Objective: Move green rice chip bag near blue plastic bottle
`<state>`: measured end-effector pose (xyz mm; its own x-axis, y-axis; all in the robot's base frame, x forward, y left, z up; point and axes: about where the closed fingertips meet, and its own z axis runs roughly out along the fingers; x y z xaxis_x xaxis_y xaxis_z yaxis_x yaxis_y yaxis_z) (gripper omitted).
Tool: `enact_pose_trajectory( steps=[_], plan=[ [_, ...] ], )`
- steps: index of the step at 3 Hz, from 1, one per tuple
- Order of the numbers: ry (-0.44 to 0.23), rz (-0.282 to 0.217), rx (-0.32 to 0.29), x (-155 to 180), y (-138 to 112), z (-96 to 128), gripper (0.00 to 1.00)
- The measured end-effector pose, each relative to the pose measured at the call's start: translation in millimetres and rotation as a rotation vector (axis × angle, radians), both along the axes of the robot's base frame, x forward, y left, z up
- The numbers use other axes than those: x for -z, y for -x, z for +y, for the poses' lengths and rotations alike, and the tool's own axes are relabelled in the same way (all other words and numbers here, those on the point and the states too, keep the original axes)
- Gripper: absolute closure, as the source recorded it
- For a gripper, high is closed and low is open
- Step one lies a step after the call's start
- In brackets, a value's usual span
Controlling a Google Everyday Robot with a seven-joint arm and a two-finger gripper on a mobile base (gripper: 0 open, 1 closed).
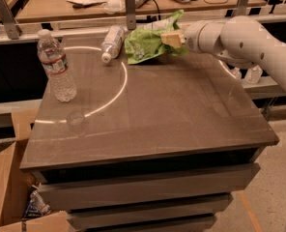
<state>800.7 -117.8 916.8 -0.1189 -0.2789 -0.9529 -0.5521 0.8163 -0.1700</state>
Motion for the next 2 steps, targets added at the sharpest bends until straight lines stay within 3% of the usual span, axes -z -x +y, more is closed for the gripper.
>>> enact_pose_trajectory(
  steps=[2],
  plan=[
    [0.000, 0.031, -0.002, 5.4, 6.4, 9.7, 0.13]
  ],
)
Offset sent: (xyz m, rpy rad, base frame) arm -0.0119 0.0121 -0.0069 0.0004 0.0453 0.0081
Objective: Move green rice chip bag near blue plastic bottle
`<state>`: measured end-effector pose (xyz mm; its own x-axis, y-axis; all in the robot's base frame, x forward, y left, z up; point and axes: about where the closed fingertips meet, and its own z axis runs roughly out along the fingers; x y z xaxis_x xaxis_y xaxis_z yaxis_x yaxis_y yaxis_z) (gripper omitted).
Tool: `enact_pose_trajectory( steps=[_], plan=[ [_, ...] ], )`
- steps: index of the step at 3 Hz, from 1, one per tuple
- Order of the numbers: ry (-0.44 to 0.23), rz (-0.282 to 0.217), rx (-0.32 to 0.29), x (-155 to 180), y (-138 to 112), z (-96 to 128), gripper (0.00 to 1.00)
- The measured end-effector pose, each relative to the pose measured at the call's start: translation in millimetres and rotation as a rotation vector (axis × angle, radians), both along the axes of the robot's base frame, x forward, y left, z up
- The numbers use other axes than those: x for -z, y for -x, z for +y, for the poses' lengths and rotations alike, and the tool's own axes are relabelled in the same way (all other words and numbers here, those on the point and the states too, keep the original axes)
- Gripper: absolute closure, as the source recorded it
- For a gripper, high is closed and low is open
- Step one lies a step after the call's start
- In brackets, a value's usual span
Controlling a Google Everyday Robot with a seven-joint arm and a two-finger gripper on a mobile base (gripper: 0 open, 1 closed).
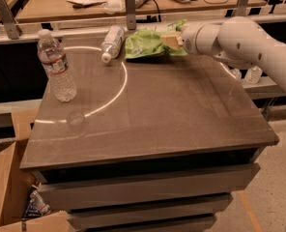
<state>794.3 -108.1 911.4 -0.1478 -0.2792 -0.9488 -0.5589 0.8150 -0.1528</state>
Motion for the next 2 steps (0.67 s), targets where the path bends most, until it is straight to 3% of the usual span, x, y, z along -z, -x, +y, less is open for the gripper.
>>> enact_pose_trajectory(
  steps=[1, 2],
  plan=[
    [-0.006, 0.013, -0.020, 2.9, 3.5, 9.5, 0.00],
    [-0.009, 0.020, -0.036, 4.1, 5.1, 15.7, 0.00]
  ],
)
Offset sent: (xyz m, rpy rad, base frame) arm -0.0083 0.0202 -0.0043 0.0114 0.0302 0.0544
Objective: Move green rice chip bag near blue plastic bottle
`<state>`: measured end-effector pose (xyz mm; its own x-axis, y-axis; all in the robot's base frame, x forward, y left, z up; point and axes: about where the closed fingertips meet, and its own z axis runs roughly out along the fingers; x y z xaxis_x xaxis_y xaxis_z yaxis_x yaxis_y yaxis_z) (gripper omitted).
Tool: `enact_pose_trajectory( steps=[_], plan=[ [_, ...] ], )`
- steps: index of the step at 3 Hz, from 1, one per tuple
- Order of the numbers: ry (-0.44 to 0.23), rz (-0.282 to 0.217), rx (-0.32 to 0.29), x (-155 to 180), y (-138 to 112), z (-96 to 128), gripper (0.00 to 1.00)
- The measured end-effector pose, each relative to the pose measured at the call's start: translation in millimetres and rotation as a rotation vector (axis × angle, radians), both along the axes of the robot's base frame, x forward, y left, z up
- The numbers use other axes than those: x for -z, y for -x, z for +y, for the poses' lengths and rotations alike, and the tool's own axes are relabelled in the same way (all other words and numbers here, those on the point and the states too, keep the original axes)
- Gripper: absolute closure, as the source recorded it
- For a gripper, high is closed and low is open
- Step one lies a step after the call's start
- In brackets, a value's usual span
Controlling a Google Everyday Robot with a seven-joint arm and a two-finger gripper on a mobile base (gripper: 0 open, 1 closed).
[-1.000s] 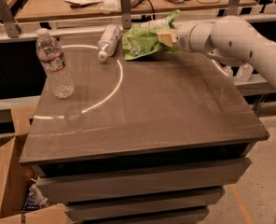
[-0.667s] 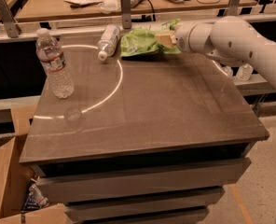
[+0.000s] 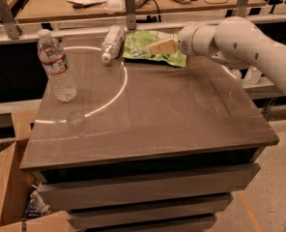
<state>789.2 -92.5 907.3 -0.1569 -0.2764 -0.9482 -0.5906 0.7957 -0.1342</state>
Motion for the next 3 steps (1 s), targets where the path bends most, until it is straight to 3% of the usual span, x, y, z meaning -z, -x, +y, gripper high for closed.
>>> enact_pose_trajectory(
  steps=[1, 2, 3],
  plan=[
    [-0.027, 0.003, -0.027, -1, 1, -8, 0.00],
    [-0.028, -0.047, -0.118, -12, 12, -62, 0.00],
    [-0.028, -0.047, -0.118, -12, 12, -62, 0.00]
  ],
)
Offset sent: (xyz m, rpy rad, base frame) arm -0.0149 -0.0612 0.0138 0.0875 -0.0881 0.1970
